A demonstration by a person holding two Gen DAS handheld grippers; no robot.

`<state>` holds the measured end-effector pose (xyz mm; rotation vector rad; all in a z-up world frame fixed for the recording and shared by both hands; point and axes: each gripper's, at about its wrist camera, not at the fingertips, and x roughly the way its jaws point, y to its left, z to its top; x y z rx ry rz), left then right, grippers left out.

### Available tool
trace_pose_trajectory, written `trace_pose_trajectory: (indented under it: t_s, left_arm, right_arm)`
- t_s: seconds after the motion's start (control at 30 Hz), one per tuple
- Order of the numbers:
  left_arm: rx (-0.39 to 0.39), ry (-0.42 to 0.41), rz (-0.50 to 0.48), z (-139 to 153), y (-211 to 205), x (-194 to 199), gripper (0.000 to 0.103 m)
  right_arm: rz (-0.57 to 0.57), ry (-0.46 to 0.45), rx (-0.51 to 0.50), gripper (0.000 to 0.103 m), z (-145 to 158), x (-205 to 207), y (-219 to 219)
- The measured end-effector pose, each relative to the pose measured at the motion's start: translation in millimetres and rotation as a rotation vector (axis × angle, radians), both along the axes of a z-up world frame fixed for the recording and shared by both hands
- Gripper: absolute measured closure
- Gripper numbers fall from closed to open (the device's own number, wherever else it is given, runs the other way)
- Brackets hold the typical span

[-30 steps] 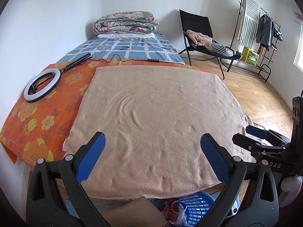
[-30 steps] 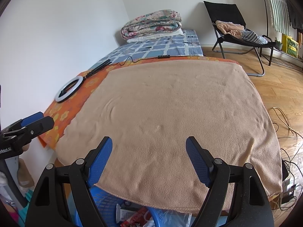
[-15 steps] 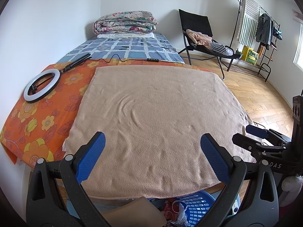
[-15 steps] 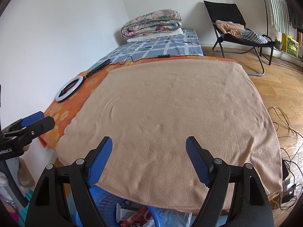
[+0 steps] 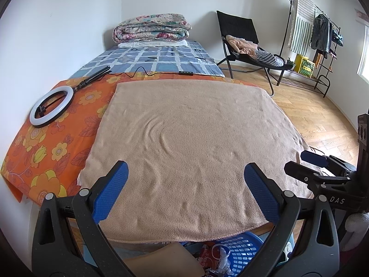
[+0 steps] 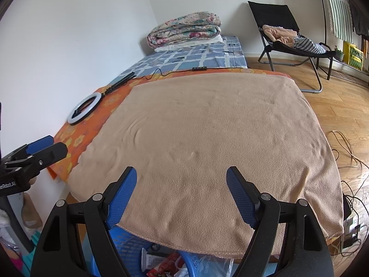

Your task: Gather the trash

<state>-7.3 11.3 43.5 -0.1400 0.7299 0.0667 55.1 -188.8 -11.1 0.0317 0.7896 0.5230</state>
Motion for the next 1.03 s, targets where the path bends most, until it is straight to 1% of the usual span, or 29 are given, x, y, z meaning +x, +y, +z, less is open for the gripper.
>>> trace_pose_trajectory:
  t_s: [0.77, 1.03]
  left_arm:
    - [0.005, 0.001, -0.001, -0.8, -2.8, -0.7, 0.001]
    - [0.018, -0.005, -0.004, -1.7, -2.3, 0.4, 0.001]
  right_arm:
    - [0.003, 0.002, -0.005, 0.023, -0.5, -0.9, -0.9]
    - [0.003, 0.004, -0.007, 0.023, -2.4, -2.1, -2.1]
